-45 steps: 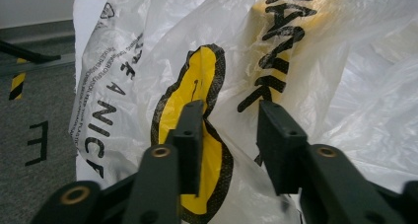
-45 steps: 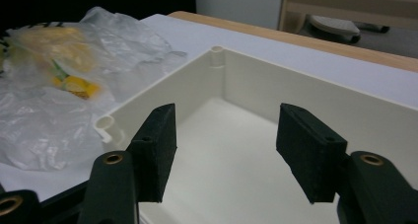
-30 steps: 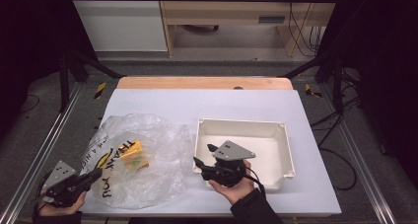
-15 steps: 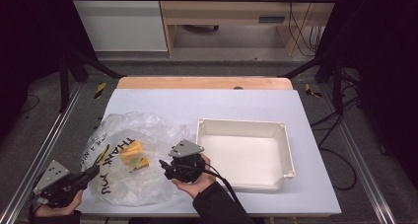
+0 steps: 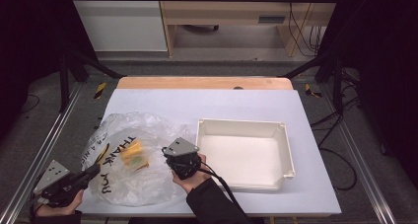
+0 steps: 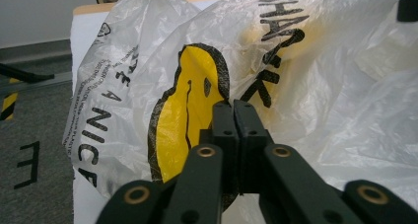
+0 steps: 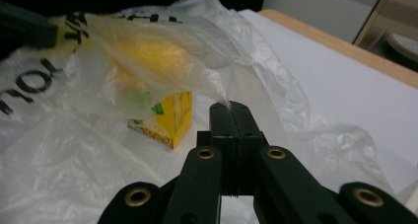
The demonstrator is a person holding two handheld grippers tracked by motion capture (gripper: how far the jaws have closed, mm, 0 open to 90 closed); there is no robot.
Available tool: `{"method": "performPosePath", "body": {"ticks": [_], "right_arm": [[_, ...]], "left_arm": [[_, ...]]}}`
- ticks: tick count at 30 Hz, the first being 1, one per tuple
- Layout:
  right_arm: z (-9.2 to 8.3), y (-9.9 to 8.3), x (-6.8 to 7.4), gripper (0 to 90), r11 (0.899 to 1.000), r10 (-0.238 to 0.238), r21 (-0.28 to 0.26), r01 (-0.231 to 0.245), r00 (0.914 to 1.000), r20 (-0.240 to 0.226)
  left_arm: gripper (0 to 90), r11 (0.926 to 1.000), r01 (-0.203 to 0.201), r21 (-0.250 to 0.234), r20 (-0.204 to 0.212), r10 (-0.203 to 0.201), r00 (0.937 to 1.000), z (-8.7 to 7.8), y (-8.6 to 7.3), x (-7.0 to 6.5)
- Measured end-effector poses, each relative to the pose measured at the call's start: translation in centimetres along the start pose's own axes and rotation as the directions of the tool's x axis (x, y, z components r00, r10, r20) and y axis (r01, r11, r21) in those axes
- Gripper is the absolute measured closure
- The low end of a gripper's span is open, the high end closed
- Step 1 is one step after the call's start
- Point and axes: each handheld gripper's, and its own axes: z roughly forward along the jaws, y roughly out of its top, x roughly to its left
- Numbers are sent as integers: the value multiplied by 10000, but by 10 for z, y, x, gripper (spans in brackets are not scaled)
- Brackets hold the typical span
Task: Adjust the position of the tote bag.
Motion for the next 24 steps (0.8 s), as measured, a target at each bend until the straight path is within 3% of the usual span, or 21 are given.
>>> {"method": "performPosePath", "body": {"ticks": [5, 9, 16, 24], "right_arm": [[-11, 23, 5, 900, 9960, -57, -889, 40, 9998, -187], [-15, 41, 10, 900, 9911, -159, -1329, 113, 9993, -337], [-13, 52, 16, 900, 9884, -218, -1511, 149, 9988, -446], [-9, 54, 20, 900, 9872, -214, -1593, 126, 9983, -539]], "left_arm": [[565, 9993, 82, -374, -378, -97, 9992, -1, 1, -2], [447, 9970, 74, -775, -548, -117, 9984, -5, 5, -5], [395, 9907, -303, -1326, -699, 211, 9973, -16, 18, -21], [380, 9865, -610, -1521, -609, 522, 9968, -19, 26, -42]]}}
